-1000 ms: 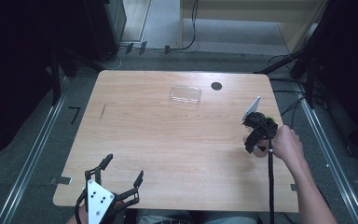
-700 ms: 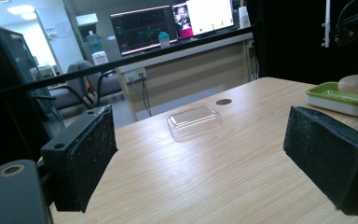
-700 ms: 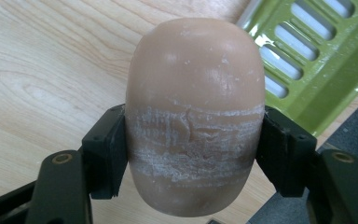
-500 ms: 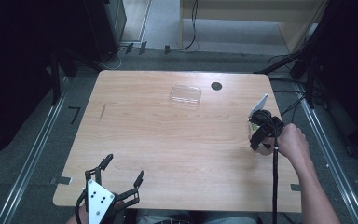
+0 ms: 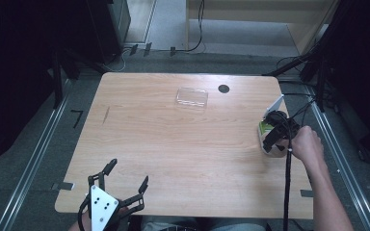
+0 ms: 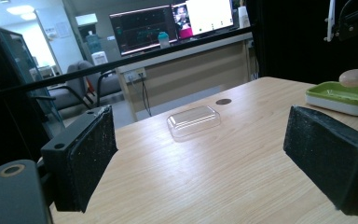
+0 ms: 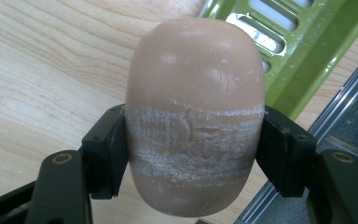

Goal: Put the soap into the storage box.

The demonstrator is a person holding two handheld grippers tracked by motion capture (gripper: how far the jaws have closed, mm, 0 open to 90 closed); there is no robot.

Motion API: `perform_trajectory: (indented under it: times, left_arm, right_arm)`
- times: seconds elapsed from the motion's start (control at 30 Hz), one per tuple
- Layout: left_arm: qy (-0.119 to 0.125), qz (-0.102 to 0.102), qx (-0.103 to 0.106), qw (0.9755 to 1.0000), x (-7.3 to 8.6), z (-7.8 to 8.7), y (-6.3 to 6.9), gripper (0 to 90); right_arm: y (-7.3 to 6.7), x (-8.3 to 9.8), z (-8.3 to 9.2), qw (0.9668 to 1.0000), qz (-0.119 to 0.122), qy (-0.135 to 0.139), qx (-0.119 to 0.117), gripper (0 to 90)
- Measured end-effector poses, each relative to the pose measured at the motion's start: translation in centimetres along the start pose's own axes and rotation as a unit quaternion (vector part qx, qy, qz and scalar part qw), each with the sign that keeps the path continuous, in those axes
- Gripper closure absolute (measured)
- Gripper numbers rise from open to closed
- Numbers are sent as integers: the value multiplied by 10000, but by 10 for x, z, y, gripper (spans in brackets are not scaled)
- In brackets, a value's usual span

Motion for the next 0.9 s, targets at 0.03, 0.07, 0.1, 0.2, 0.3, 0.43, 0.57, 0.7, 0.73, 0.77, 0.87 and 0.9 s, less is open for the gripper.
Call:
perform_trajectory:
  times: [0.03, 0.07, 0.1, 0.2, 0.3, 0.43, 0.57, 0.7, 0.73, 0.77, 0.87, 0.9]
  left_arm:
    - [0, 3, -2, 10000, 0, 0, 0, 99]
    - [5, 7, -7, 10000, 0, 0, 0, 99]
    - [5, 8, -7, 10000, 0, 0, 0, 99]
    - [4, 6, -4, 10000, 0, 0, 0, 99]
    - [3, 11, -14, 10000, 0, 0, 0, 99]
    - [5, 9, -8, 10000, 0, 0, 0, 99]
    - [6, 9, -12, 10000, 0, 0, 0, 99]
    - [5, 9, -10, 10000, 0, 0, 0, 99]
    - [5, 8, -9, 10000, 0, 0, 0, 99]
    - [2, 10, -15, 10000, 0, 0, 0, 99]
    - [7, 6, -8, 10000, 0, 0, 0, 99]
    - [3, 8, -9, 10000, 0, 0, 0, 99]
  right_arm:
    - [1, 0, 0, 10000, -34, -7, 7, 337]
    - [2, 0, 0, 10000, -4, 5, 21, 337]
    - [3, 0, 0, 10000, -26, 25, 29, 337]
    - [6, -1, 1, 10000, -74, 35, 43, 337]
    - [9, -1, 1, 9999, -122, 63, 55, 337]
    - [12, -2, 0, 9998, -197, 60, 65, 337]
    - [16, -5, -1, 9995, -285, 98, 42, 337]
    - [19, -6, -2, 9993, -364, 114, 22, 337]
    - [20, -7, -2, 9992, -366, 128, 11, 337]
    - [21, -7, -2, 9991, -419, 114, 6, 337]
    - [23, -8, -4, 9989, -460, 112, 2, 336]
    - [24, -9, -5, 9987, -488, 128, -3, 337]
Point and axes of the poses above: each handheld gripper's, and its own axes: z roughly backward along the jaws, x roughly out of its underside, y roughly to its right, the point moved 1 cm from there along -z, roughly forward along the jaws, and after that the axes turned 9 degrees about y, right-handed, at the moved point
